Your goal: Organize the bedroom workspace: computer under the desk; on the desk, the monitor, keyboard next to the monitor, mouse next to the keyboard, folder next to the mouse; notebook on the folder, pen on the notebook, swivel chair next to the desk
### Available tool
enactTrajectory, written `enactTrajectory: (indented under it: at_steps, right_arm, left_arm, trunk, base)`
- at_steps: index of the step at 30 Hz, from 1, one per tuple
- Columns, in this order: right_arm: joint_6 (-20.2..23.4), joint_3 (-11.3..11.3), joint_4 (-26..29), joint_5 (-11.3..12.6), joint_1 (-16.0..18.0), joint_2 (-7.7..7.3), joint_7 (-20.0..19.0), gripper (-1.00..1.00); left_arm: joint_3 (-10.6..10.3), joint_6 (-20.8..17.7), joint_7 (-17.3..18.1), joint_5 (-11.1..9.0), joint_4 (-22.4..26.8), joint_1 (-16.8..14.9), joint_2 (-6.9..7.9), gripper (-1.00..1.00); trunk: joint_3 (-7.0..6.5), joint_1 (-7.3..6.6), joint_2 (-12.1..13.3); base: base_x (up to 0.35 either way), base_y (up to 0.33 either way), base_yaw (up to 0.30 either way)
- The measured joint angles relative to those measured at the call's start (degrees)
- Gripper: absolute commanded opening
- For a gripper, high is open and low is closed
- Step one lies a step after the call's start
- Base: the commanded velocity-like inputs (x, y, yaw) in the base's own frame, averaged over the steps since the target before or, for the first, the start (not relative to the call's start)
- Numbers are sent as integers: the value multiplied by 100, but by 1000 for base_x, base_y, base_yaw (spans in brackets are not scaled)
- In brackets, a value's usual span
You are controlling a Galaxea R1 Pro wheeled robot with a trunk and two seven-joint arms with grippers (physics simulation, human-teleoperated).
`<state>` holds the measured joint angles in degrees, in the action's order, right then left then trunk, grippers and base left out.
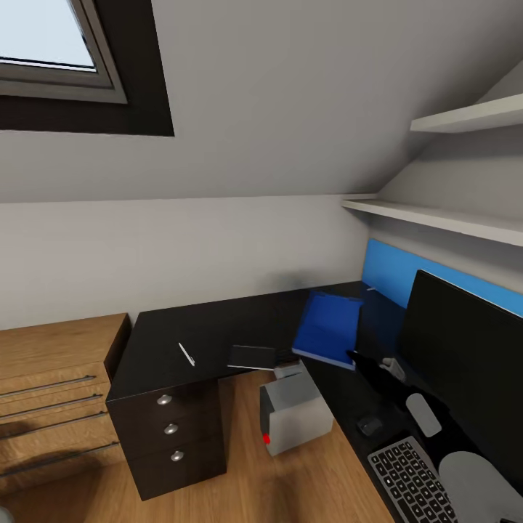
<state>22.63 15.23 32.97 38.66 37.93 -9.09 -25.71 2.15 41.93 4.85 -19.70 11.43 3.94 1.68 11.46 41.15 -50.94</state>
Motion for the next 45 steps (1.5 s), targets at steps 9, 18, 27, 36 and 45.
enactTrajectory:
  at_steps: [9, 18, 27, 36, 45]
  right_arm:
    - [-36, 15, -19, 24, 0, 34, 372, -100]
    - [-53, 18, -55, 16, 0, 36, 381, -100]
    - [-49, 28, -73, 25, 0, 22, 374, -100]
    - [-7, 35, -73, 25, 0, 11, 404, -100]
    - [98, 42, -74, 26, 0, 10, 445, -100]
  left_arm:
    - [0, 0, 0, 0, 0, 0, 0, 100]
    - [0, 0, 0, 0, 0, 0, 0, 100]
    - [1, 0, 0, 0, 0, 0, 0, 100]
    - [0, 0, 0, 0, 0, 0, 0, 100]
    - [1, 0, 0, 0, 0, 0, 0, 100]
  trunk:
    - [0, 0, 0]
    - [0, 0, 0]
    - [0, 0, 0]
    - [0, 0, 0]
    - [0, 0, 0]
  base:
    - [0, 0, 0]
    - [0, 0, 0]
    - [0, 0, 0]
    - [0, 0, 0]
    - [0, 0, 0]
